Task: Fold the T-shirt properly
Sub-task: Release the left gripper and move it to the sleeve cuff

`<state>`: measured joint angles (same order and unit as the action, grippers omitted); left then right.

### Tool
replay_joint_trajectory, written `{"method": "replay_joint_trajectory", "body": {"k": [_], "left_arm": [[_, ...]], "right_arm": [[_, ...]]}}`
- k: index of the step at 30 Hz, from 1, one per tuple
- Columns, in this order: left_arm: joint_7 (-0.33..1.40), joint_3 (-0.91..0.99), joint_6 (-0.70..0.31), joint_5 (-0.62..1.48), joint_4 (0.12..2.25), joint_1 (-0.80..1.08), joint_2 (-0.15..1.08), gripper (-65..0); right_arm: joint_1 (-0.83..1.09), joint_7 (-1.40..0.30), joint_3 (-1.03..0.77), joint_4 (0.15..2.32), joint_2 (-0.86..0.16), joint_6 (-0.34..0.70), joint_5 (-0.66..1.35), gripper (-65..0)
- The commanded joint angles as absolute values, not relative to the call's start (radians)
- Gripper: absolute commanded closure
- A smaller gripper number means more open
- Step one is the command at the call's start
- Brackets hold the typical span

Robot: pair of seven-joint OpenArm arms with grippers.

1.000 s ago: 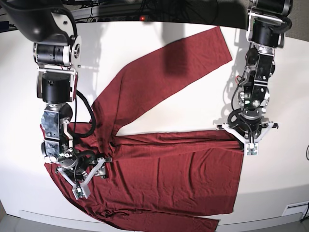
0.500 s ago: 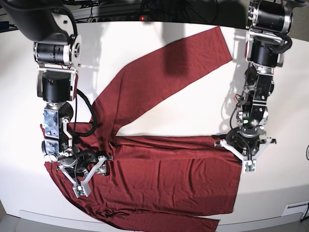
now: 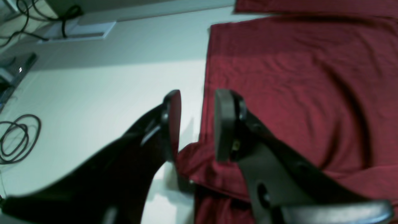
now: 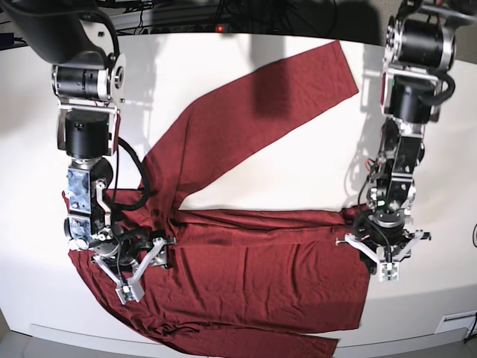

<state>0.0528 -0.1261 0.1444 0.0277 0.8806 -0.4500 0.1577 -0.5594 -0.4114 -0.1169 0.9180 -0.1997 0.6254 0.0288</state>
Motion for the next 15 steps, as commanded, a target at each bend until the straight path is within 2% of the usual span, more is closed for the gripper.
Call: {"method": "replay_joint_trajectory", "body": {"k": [1, 4, 7, 11, 15], "left_arm": [[0.03, -0.126, 0.144, 0.027, 0.866, -0.498, 0.164, -17.6], [0.13, -0.126, 0.145, 0.028, 0.841, -0.531, 0.17, -17.6], [0.255, -0.126, 0.145, 0.049, 0.923, -0.523, 0.182, -17.6], [0.378, -0.126, 0.138, 0.137, 1.153, -0.428, 0.221, -17.6], [0.389, -0.126, 0.126, 0.192, 1.39, -0.265, 0.258, -17.6]], "right_arm": [[-0.595, -0.387, -0.117, 0.936, -0.208, 0.629, 0.038, -39.2], [-0.595, -0.391, -0.117, 0.937, -0.212, 0.636, 0.047, -39.2], [-0.595, -0.459, -0.117, 0.939, -0.234, 0.69, 0.134, -39.2], [-0.567, -0.599, -0.117, 0.984, -0.278, 0.698, 0.226, -39.1], [-0.495, -0.649, -0.117, 1.034, -0.318, 0.698, 0.261, -39.1]]}}
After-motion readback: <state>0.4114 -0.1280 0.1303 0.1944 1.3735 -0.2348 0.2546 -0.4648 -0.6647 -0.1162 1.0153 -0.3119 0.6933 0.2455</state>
